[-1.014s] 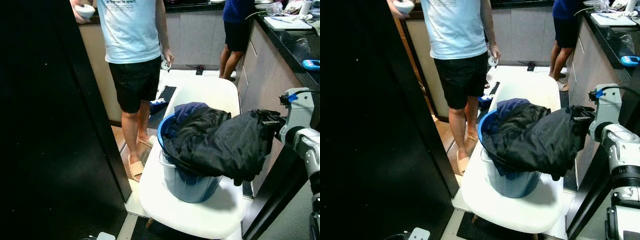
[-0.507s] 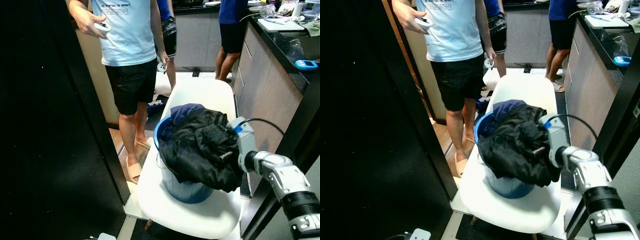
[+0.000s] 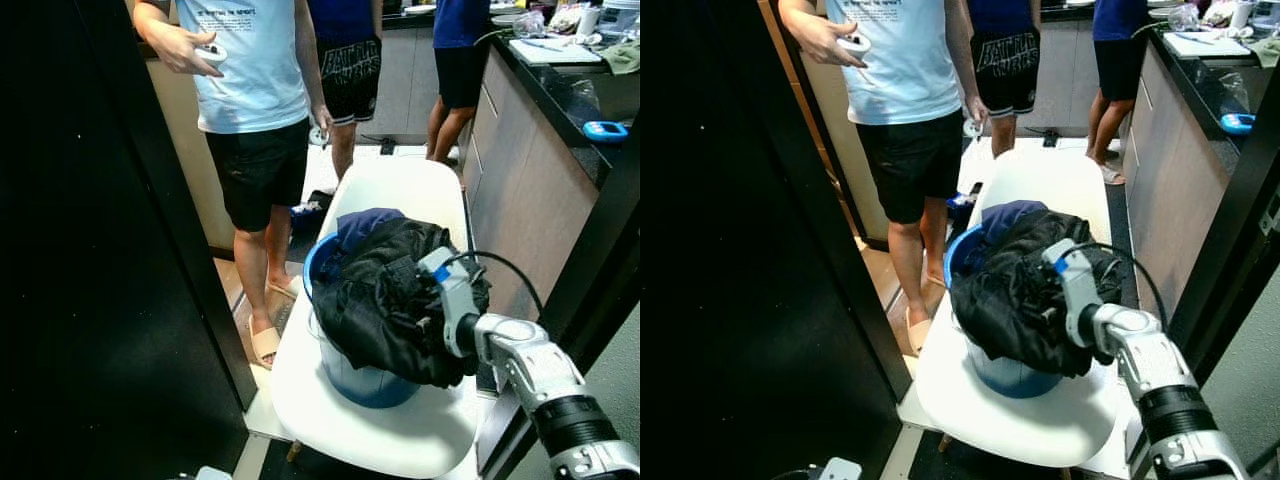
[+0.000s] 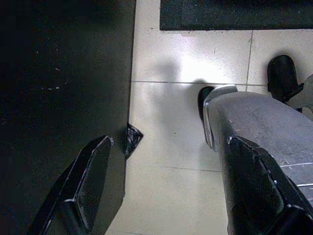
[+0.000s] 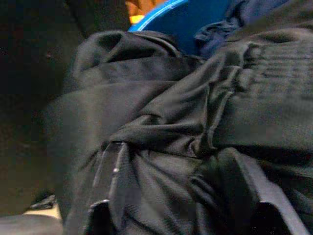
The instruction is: Clothes washing
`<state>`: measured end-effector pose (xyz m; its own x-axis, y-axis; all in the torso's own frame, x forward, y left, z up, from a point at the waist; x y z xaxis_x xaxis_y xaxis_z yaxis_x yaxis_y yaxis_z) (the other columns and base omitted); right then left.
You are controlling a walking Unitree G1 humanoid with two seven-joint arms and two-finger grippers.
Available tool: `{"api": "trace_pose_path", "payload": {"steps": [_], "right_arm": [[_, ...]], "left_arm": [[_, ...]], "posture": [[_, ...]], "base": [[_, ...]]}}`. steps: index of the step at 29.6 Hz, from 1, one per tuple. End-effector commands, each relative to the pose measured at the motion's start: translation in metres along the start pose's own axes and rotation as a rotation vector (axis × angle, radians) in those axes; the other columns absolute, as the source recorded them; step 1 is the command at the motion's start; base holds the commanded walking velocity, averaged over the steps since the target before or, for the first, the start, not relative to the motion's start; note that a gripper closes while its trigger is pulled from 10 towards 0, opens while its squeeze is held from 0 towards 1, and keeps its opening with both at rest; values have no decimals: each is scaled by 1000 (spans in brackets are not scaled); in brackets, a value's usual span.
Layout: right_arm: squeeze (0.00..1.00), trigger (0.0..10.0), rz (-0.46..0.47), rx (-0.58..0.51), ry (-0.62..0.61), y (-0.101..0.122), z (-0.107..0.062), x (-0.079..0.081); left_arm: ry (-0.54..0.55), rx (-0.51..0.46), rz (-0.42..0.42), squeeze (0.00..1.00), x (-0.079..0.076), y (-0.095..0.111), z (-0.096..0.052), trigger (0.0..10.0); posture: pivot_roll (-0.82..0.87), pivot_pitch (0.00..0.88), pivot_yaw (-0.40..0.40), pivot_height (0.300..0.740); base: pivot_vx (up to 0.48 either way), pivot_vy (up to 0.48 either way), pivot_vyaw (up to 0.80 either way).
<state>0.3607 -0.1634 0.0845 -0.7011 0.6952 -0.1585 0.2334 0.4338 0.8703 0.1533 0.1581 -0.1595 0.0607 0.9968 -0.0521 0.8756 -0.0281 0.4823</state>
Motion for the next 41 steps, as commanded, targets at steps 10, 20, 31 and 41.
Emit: {"api": "trace_pose_path", "payload": {"steps": [10,20,31,41], "right_arm": [[933,10000,-62,30,235,-10,5,48],[0,10000,-129,64,217,-16,20,62],[0,0,-58,-54,186,10,27,60],[0,0,62,-309,211,51,20,61]], "left_arm": [[-9,63,7,0,1,-16,-2,10000],[-10,63,7,0,2,-15,-2,10000],[-6,60,14,0,4,-12,-2,10000],[-5,56,10,0,6,-10,-1,10000]], "posture": [[-8,0,40,740],[-10,0,41,740],[-8,0,40,740],[-9,0,41,740]], "base": [[0,0,0],[0,0,0],[0,0,0],[0,0,0]]}}
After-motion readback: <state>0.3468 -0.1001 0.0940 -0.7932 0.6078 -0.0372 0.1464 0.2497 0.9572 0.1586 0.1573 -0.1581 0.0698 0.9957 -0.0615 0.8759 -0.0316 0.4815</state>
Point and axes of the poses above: a point about 5 cm out from each wrist's last joint towards the gripper, its own z axis pointing out of the wrist towards the gripper, its own y axis along the axis of the wrist's last joint, x = y × z, the point moved 6 cm from there along z, pointing out of the wrist towards the gripper, and after that the axes turned 13 degrees about -z, right-handed, at the moved point
